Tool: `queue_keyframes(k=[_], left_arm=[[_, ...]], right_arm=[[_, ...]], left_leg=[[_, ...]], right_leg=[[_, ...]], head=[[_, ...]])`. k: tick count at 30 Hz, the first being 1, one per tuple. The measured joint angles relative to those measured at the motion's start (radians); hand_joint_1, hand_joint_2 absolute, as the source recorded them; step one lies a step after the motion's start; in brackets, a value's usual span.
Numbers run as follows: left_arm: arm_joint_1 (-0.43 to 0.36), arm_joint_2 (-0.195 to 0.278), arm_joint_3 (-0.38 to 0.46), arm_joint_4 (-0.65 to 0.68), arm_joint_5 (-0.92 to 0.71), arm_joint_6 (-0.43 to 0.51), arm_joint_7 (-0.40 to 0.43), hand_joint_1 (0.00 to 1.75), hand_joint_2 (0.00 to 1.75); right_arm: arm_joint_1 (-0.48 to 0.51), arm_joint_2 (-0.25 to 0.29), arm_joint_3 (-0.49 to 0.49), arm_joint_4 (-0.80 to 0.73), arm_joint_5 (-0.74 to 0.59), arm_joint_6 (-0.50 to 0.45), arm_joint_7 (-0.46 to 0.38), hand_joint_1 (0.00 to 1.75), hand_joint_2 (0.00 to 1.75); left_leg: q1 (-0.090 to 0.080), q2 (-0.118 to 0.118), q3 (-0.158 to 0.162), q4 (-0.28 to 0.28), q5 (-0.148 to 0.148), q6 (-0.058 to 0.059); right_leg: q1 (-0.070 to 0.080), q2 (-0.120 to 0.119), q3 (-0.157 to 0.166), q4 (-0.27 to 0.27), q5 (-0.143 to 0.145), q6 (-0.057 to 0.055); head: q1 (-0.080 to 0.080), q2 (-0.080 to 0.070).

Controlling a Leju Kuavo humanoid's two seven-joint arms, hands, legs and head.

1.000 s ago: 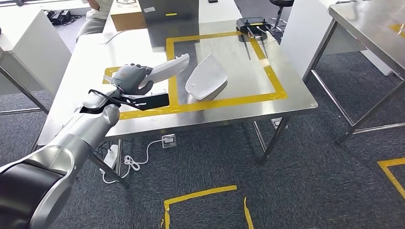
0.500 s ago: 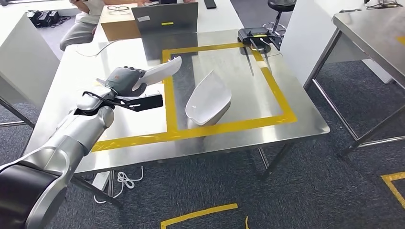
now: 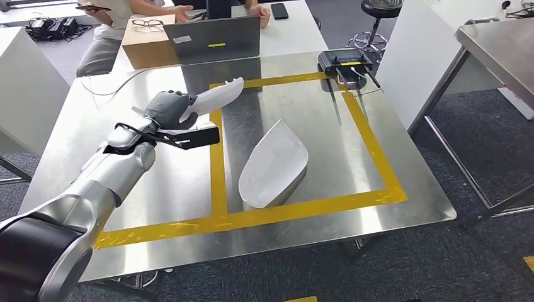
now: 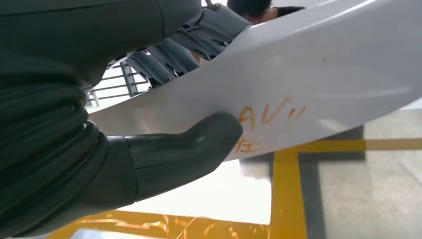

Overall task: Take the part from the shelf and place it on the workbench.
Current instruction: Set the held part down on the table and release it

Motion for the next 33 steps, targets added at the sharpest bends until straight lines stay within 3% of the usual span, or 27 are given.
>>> queue_keyframes(k=[1,2,3,5,6,7,10,11,12,15,17,19,20,21,23,25,29,31,33], left_arm=[[0.001,0.001,0.0,0.0,0.0,0.0,0.002,1.75,1.75],[0.004,0.003,0.0,0.002,0.0,0.001,0.005,1.75,1.75],[0.009,0.006,0.001,0.004,0.001,0.002,0.007,1.75,1.75],[0.02,0.018,0.003,0.009,0.006,0.009,0.011,1.75,1.75],[0.025,0.025,0.006,0.01,0.009,0.014,0.013,1.75,1.75],[0.03,0.032,0.008,0.011,0.011,0.019,0.012,1.75,1.75],[0.044,0.05,0.013,0.019,0.015,0.024,0.003,1.75,1.75],[0.05,0.053,0.014,0.021,0.014,0.026,0.0,1.75,1.75],[0.055,0.056,0.015,0.021,0.012,0.031,0.001,1.75,1.75],[0.062,0.058,0.018,0.019,0.008,0.052,0.02,1.75,1.75],[0.067,0.057,0.026,0.019,0.01,0.058,0.029,1.75,1.75],[0.079,0.056,0.034,0.019,0.015,0.058,0.031,1.75,1.75],[0.087,0.056,0.036,0.019,0.017,0.058,0.032,1.75,1.75],[0.093,0.056,0.038,0.019,0.018,0.058,0.032,1.75,1.75],[0.099,0.056,0.044,0.018,0.02,0.058,0.031,1.75,1.75],[0.099,0.056,0.05,0.018,0.02,0.056,0.029,1.75,1.75],[0.101,0.056,0.057,0.018,0.02,0.051,0.021,1.75,1.75],[0.1,0.057,0.059,0.018,0.019,0.05,0.019,1.75,1.75],[0.101,0.057,0.059,0.018,0.023,0.046,0.007,1.75,1.75]], right_arm=[[-0.002,0.0,0.0,0.0,0.0,-0.001,0.0,0.0,0.0],[-0.002,-0.001,-0.001,0.0,0.0,-0.003,0.0,0.0,0.0],[-0.001,0.0,-0.001,0.0,0.0,-0.004,0.0,0.0,0.0],[0.0,0.0,-0.002,0.0,0.0,-0.007,0.0,0.0,0.0],[0.001,0.001,-0.003,0.0,0.0,-0.008,-0.001,0.0,0.0],[0.002,0.001,-0.004,0.0,0.0,-0.008,-0.002,0.0,0.0],[0.004,0.005,-0.009,0.0,0.001,-0.008,-0.001,0.0,0.0],[0.004,0.006,-0.011,0.0,0.002,-0.007,0.0,0.0,0.0],[0.004,0.007,-0.013,0.0,0.003,-0.007,0.0,0.0,0.0],[0.003,0.008,-0.016,0.0,0.008,-0.007,-0.005,0.0,0.0],[0.001,0.007,-0.017,0.0,0.015,-0.007,-0.01,0.0,0.0],[0.0,0.007,-0.017,0.0,0.021,-0.006,-0.012,0.0,0.0],[0.001,0.007,-0.017,0.0,0.022,-0.006,-0.012,0.0,0.0],[0.001,0.006,-0.017,0.0,0.023,-0.006,-0.013,0.0,0.0],[0.001,0.005,-0.017,0.0,0.026,-0.005,-0.012,0.0,0.0],[-0.001,0.004,-0.017,0.0,0.028,-0.004,-0.011,0.0,0.0],[-0.003,0.004,-0.017,0.0,0.028,-0.002,-0.009,0.0,0.0],[-0.004,0.005,-0.017,0.0,0.028,-0.002,-0.01,0.0,0.0],[-0.004,0.005,-0.017,0.0,0.028,-0.002,-0.01,0.0,0.0]], left_leg=[[0.002,0.004,-0.048,0.068,0.005,-0.005],[0.005,0.008,-0.093,0.119,-0.017,-0.01],[0.007,0.01,-0.131,0.148,-0.061,-0.014],[0.011,0.013,-0.177,0.139,-0.155,-0.017],[0.011,0.013,-0.186,0.105,-0.165,-0.016],[0.011,0.014,-0.188,0.051,-0.133,-0.013],[0.006,0.016,-0.179,-0.131,0.102,0.003],[0.003,0.016,-0.178,-0.157,0.15,0.008],[0.002,0.014,-0.178,-0.164,0.164,0.012],[0.008,0.01,-0.165,-0.164,0.16,0.027],[0.01,0.01,-0.154,-0.167,0.152,0.037],[0.01,0.008,-0.15,-0.164,0.142,0.041],[0.01,0.007,-0.149,-0.161,0.137,0.041],[0.01,0.005,-0.148,-0.156,0.132,0.04],[0.01,0.002,-0.146,-0.144,0.121,0.036],[0.007,-0.001,-0.146,-0.135,0.115,0.029],[0.004,-0.003,-0.149,-0.132,0.117,0.009],[0.004,0.002,-0.168,-0.081,0.076,-0.003],[0.01,0.008,-0.211,0.043,-0.004,-0.014]], right_leg=[[-0.001,0.0,0.018,-0.004,-0.012,-0.005],[-0.002,0.001,0.037,-0.006,-0.025,-0.008],[-0.003,0.003,0.056,-0.008,-0.038,-0.008],[-0.004,0.009,0.092,-0.009,-0.065,-0.006],[-0.005,0.012,0.11,-0.009,-0.079,-0.005],[-0.004,0.014,0.127,-0.009,-0.093,-0.003],[0.0,0.018,0.157,-0.005,-0.133,0.005],[0.001,0.019,0.16,-0.003,-0.145,0.011],[0.003,0.02,0.164,-0.003,-0.154,0.018],[0.002,0.016,0.163,0.02,-0.185,0.037],[0.001,0.011,0.108,0.124,-0.234,0.049],[0.0,0.01,0.022,0.256,-0.275,0.056],[0.0,0.01,-0.007,0.285,-0.27,0.058],[0.0,0.01,-0.017,0.274,-0.244,0.058],[0.0,0.009,0.019,0.149,-0.156,0.053],[0.002,0.009,0.058,0.043,-0.102,0.042],[0.002,0.008,0.065,0.02,-0.084,0.016],[-0.003,0.005,0.067,0.01,-0.073,0.002],[-0.004,0.005,0.063,0.008,-0.067,-0.004]], head=[[-0.001,0.0],[-0.003,0.0],[-0.004,0.0],[-0.004,0.0],[-0.004,0.0],[-0.004,0.0],[-0.004,0.0],[-0.004,0.0],[-0.004,0.0],[-0.003,0.0],[-0.002,0.0],[-0.002,0.0],[-0.002,0.0],[-0.002,0.0],[-0.002,0.0],[-0.002,0.0],[-0.003,0.0],[-0.005,0.0],[-0.008,0.0]])
